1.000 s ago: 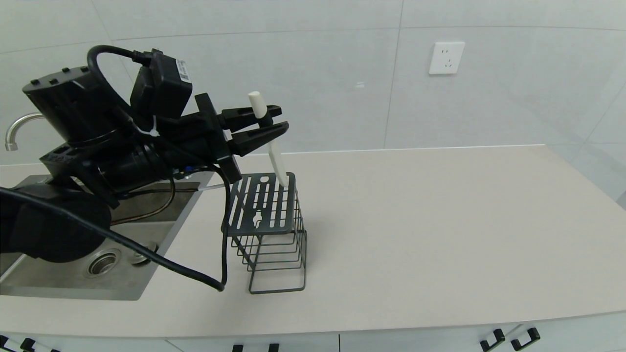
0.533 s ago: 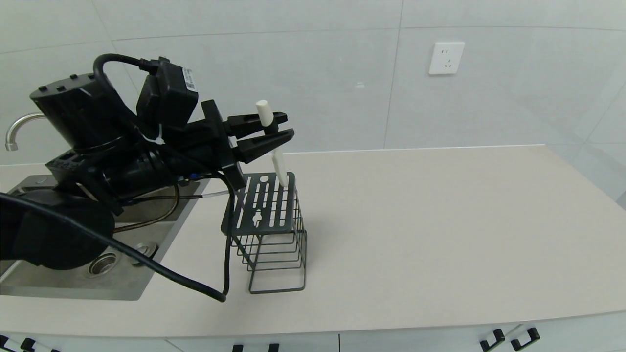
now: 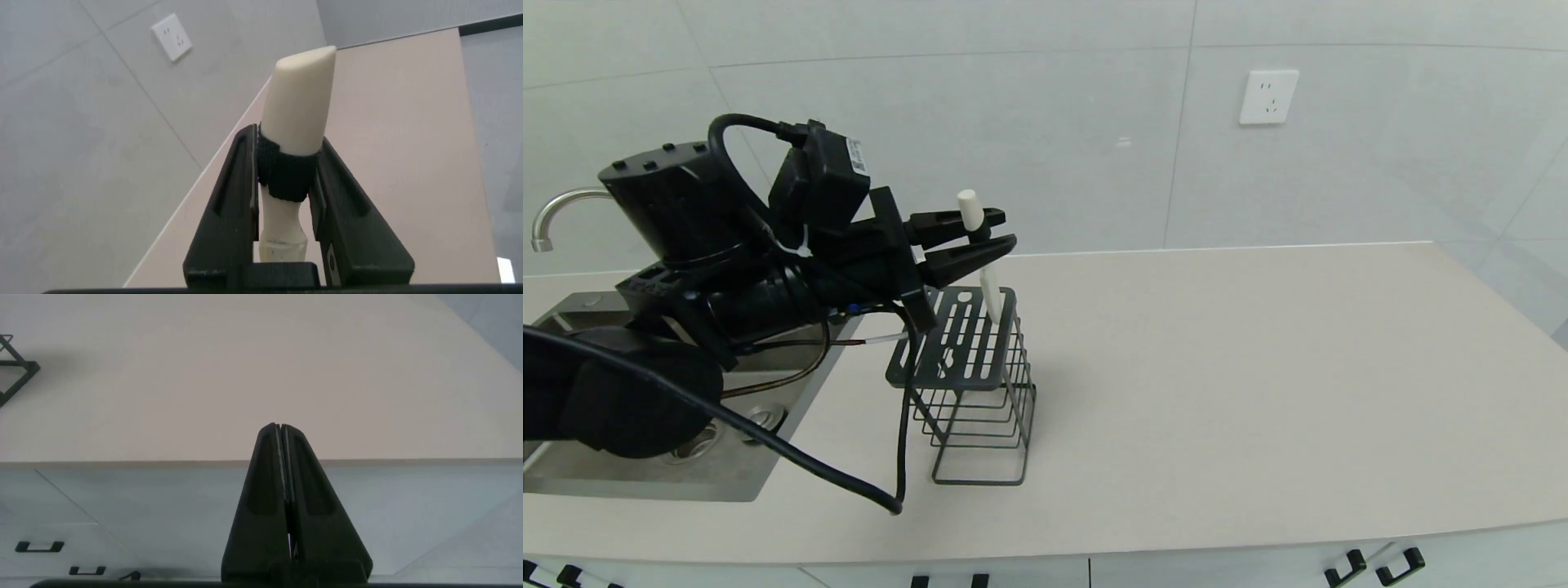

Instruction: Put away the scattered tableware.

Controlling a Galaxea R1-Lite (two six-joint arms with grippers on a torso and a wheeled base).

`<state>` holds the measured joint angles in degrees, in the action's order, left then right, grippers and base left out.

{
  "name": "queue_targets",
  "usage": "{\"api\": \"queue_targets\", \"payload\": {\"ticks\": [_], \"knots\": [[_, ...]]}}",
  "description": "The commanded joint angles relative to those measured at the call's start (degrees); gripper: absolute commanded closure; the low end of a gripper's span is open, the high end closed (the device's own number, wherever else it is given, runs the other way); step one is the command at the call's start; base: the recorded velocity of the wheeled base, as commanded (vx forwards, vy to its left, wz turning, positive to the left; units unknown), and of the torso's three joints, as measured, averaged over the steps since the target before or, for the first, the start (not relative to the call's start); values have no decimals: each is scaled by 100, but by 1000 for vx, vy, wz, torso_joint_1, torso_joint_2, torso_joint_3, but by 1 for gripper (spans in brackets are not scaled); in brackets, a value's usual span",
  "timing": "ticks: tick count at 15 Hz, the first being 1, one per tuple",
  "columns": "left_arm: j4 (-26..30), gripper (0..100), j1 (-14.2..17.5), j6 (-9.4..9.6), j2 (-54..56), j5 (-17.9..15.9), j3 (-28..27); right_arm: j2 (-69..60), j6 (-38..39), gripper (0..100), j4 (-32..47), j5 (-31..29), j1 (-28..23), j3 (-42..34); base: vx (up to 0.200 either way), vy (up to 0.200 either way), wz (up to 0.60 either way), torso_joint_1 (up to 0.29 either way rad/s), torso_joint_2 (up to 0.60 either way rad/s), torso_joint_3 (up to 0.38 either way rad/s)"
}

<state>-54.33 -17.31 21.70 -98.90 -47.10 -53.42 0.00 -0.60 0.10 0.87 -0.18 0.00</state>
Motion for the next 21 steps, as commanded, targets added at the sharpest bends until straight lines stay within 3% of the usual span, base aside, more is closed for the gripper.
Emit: {"api": "queue_targets", "payload": {"ticks": [1, 12, 21], "knots": [[-16, 100, 0, 1, -50, 0, 33, 9, -2, 100, -1, 1, 1, 0, 0, 0, 0, 0, 0, 0], [-33, 100, 0, 1, -305, 17, 165, 9, -2, 100, -1, 1, 1, 0, 0, 0, 0, 0, 0, 0], [-42, 100, 26, -34, -402, 263, 350, 9, -2, 100, -1, 1, 1, 0, 0, 0, 0, 0, 0, 0]]}}
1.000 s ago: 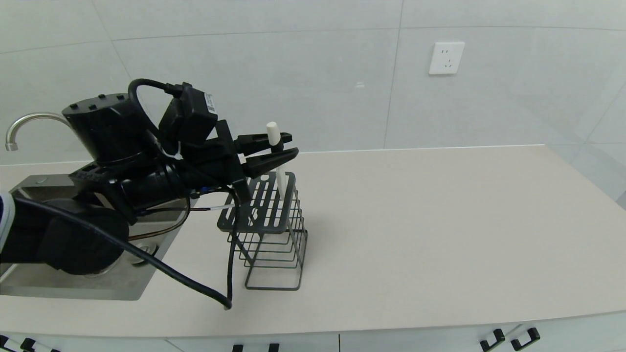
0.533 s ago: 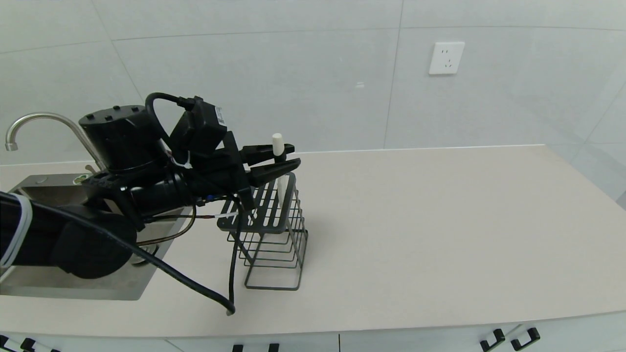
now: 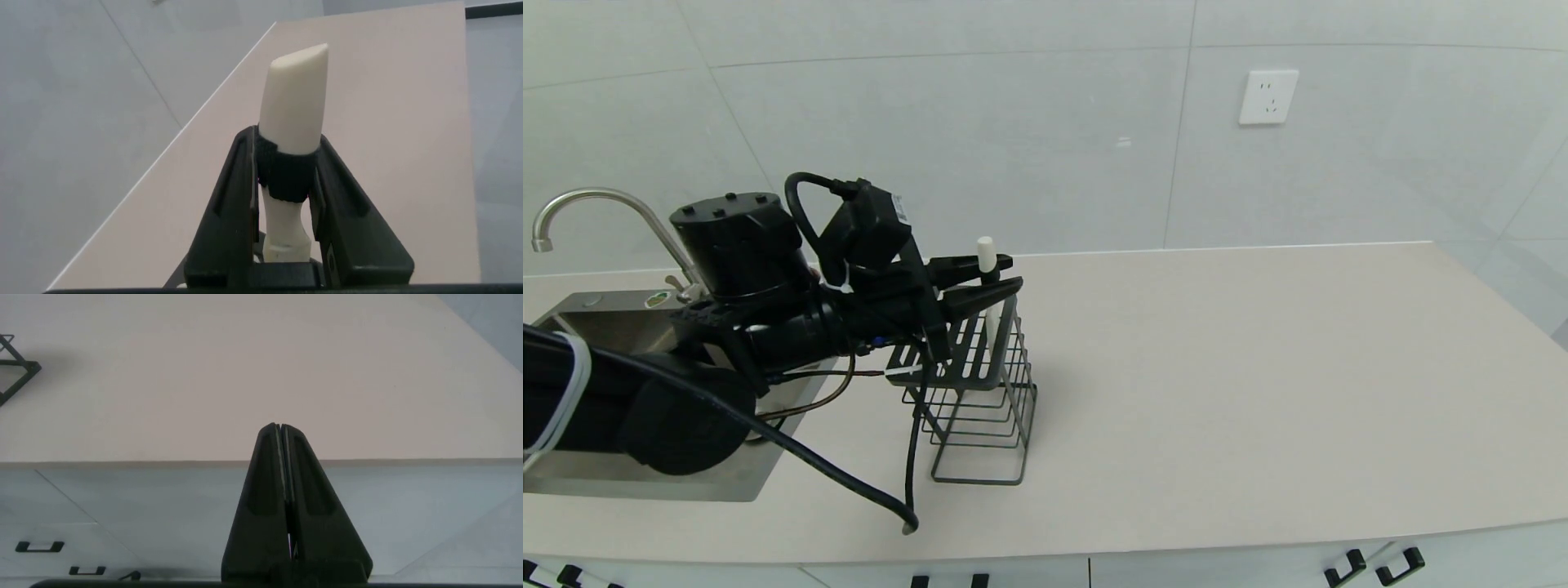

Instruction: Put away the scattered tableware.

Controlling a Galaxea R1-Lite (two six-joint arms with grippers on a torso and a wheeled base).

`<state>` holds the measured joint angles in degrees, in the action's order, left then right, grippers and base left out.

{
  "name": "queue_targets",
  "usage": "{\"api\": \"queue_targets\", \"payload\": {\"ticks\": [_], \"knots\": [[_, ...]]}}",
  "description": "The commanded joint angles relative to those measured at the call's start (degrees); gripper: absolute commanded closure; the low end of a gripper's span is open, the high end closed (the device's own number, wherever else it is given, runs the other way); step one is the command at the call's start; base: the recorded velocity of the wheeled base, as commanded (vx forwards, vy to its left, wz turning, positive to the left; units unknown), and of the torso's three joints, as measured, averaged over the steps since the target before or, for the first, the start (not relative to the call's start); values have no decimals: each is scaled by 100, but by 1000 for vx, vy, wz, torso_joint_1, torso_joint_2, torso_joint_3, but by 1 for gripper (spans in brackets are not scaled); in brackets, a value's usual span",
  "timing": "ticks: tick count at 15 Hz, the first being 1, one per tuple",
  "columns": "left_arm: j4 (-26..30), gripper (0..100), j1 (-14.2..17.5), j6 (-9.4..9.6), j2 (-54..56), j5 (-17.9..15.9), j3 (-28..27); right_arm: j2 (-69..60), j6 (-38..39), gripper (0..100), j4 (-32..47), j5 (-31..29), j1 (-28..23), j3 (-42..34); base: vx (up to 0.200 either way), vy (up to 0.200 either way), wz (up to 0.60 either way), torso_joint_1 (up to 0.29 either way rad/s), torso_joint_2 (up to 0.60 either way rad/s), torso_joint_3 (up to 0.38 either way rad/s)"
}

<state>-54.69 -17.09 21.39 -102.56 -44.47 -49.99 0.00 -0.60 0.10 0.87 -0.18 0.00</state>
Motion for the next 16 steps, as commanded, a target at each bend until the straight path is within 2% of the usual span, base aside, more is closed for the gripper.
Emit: {"api": "queue_targets", "payload": {"ticks": [1, 16], "knots": [[2, 100, 4, -4, -62, 0, 34, 9, -2, 100, -1, 1, 1, 0, 0, 0, 0, 0, 0, 0], [2, 100, 13, -4, -159, 220, 236, 9, -2, 100, -1, 1, 1, 0, 0, 0, 0, 0, 0, 0]]}}
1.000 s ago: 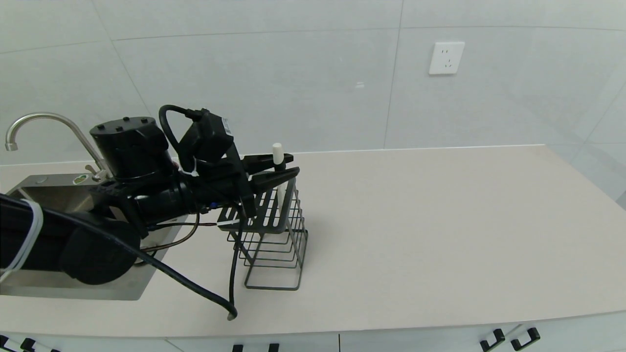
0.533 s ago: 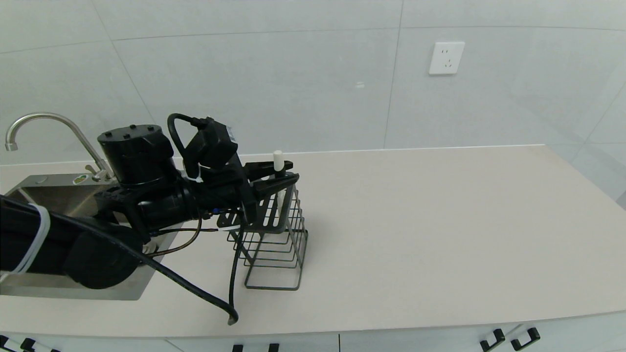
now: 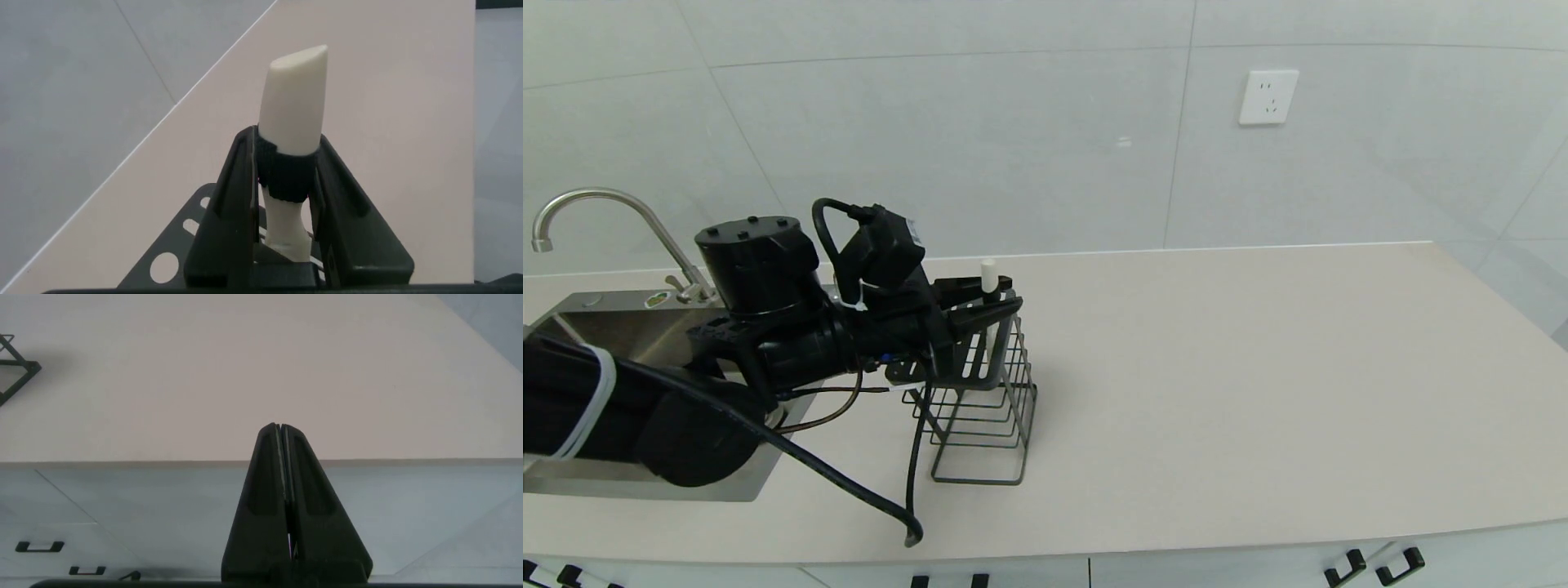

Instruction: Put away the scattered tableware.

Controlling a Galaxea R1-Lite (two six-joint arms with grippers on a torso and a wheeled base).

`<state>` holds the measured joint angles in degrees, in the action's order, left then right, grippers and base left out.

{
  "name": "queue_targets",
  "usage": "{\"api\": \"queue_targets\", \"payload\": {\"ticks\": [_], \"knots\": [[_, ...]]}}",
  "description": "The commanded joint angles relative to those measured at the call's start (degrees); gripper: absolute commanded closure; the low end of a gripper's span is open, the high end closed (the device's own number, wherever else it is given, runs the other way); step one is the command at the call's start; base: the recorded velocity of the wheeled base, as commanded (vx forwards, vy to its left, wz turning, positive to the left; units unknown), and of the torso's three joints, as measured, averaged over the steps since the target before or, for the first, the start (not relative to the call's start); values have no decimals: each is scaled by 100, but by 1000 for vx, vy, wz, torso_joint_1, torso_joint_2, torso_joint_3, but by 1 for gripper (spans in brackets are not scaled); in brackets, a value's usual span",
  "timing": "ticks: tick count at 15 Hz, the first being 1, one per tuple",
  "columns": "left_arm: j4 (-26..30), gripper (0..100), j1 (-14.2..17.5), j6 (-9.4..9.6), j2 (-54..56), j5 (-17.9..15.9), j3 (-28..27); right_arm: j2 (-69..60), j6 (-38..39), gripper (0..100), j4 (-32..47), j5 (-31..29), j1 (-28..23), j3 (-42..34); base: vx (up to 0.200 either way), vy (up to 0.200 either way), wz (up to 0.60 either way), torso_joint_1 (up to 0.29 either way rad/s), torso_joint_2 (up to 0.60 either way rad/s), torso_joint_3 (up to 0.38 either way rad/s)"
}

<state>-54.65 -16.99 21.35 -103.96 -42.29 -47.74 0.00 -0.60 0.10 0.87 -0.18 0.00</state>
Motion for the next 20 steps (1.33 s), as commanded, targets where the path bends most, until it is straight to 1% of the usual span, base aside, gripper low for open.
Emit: {"api": "queue_targets", "payload": {"ticks": [1, 7, 8, 9, 13, 15, 17, 18, 20], "knots": [[-2, 100, 3, 1, -63, 10, 19, 9, -2, 100, -1, 1, 1, 0, 0, 0, 0, 0, 0, 0], [7, 100, 3, -16, -89, 72, 89, 9, -2, 100, -1, 1, 1, 0, 0, 0, 0, 0, 0, 0], [7, 0, 3, -78, -72, 72, 133, 9, 7, 100, -1, 1, 1, 0, 0, 0, 0, 0, 0, 0], [-11, 0, -6, -131, -54, 72, 186, 9, 7, 100, -1, 1, 1, 0, 0, 0, 0, 0, 0, 0], [-186, 0, -6, -131, 51, 63, 204, 9, 7, 100, -1, 1, 1, 0, 0, 0, 0, 0, 0, 0], [-195, 0, -6, -122, 306, 63, 353, 9, 16, 100, -1, 1, 1, 0, 0, 0, 0, 0, 0, 0], [-195, 0, -6, -113, 623, 63, 634, 9, 33, 100, -1, 1, 1, 0, 0, 0, 0, 0, 0, 0], [-195, 0, -6, -87, 1097, 63, 1126, 9, 42, 100, -1, 1, 1, 0, 0, 0, 0, 0, 0, 0], [-195, 0, 3, -87, 1783, 63, 1786, 9, 42, 100, -1, 1, 1, 0, 0, 0, 0, 0, 0, 0]]}}
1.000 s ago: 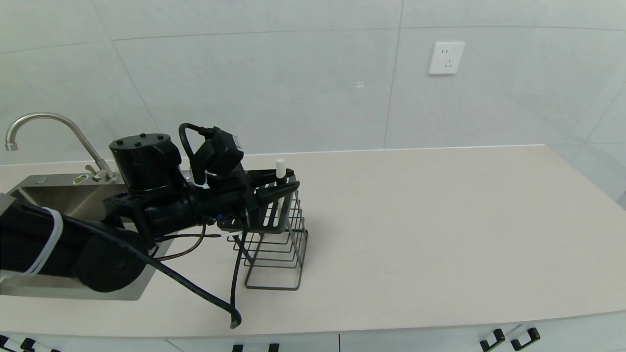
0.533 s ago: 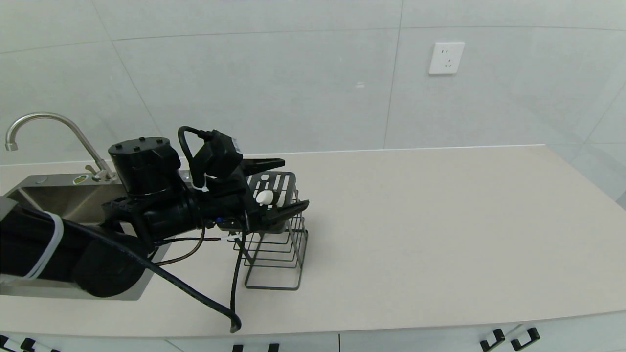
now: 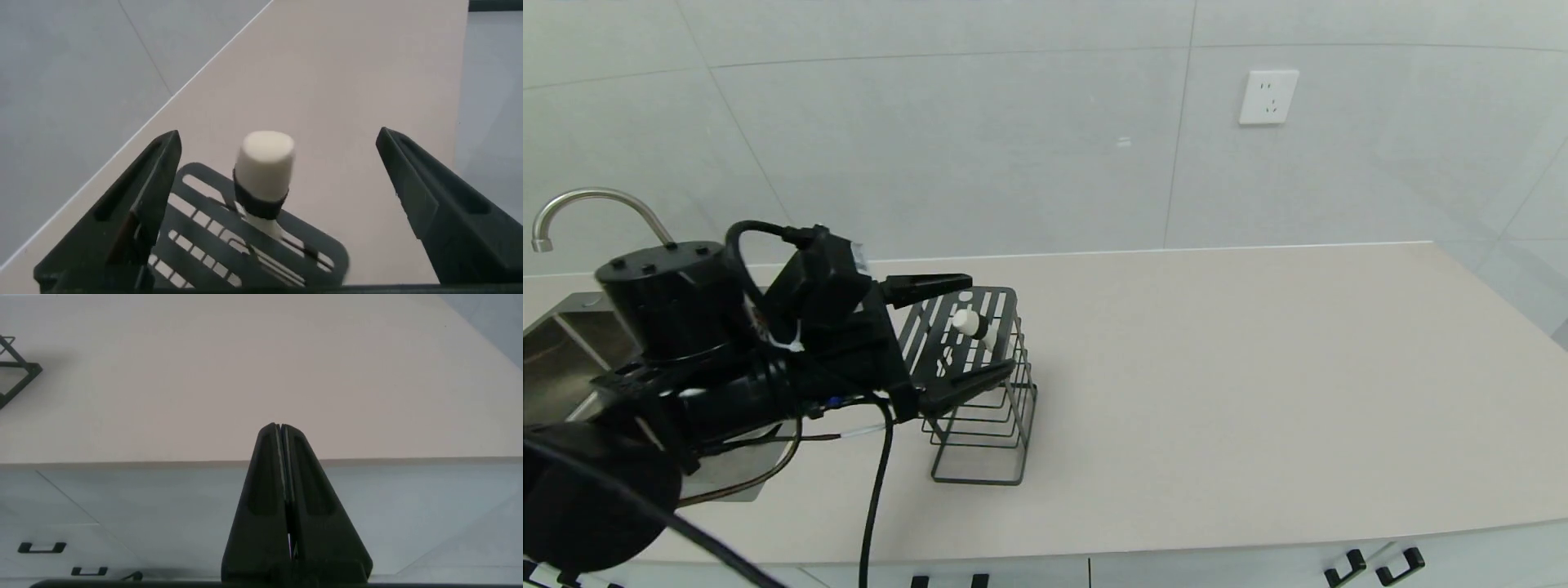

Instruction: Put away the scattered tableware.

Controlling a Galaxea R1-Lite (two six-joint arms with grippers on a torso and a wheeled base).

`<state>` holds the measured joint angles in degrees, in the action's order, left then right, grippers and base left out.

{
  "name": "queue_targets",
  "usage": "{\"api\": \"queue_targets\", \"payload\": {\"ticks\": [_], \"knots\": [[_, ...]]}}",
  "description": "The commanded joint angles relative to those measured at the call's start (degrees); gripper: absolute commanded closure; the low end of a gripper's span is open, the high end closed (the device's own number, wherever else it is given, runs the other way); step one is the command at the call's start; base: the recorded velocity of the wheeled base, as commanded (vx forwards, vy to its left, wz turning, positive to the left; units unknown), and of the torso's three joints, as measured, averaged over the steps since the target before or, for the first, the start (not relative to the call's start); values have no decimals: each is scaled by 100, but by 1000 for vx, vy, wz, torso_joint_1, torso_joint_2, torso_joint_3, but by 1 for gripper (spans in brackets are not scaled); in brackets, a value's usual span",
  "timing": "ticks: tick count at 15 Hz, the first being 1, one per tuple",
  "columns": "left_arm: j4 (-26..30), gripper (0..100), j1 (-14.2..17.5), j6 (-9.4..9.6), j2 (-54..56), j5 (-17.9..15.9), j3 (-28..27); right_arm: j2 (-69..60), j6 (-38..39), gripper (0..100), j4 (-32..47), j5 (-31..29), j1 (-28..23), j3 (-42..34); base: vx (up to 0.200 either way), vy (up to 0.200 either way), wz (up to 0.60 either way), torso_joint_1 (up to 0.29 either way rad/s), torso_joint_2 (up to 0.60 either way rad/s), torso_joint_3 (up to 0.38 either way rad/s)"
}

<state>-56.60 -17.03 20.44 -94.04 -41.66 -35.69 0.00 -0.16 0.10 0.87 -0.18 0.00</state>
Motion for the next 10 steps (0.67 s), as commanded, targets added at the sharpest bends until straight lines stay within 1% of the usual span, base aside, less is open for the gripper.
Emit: {"api": "queue_targets", "payload": {"ticks": [1, 4, 6, 7, 8, 9, 10], "knots": [[9, 0, 16, 3, 1028, 0, 774, 9, -2, 100, -1, 1, 1, 0, 0, 0, 0, 0, 0, 0], [9, 0, 332, 3, 2434, 0, 1750, 9, -2, 100, -10, 10, 1, 0, 0, 0, 0, 0, 0, 0], [88, 0, 350, -40, 3577, 8, 2392, 9, -2, 100, -1, 10, 1, 0, 0, 0, 0, 0, 0, 0], [264, 0, 350, -76, 4218, 26, 2664, 9, -2, 100, -10, 10, 1, 0, 0, 0, 0, 0, 0, 0], [615, 0, 350, -76, 4825, 70, 2875, 9, -2, 100, -1, 10, 1, 0, 0, 0, 0, 0, 0, 0], [1204, 0, 367, -120, 5537, 131, 2989, 9, -2, 100, -1, 10, 1, 0, 0, 0, 0, 0, 0, 0], [1942, 0, 393, -339, 6266, 237, 2989, 9, -2, 100, -1, 10, 1, 0, 0, 0, 0, 0, 0, 0]]}}
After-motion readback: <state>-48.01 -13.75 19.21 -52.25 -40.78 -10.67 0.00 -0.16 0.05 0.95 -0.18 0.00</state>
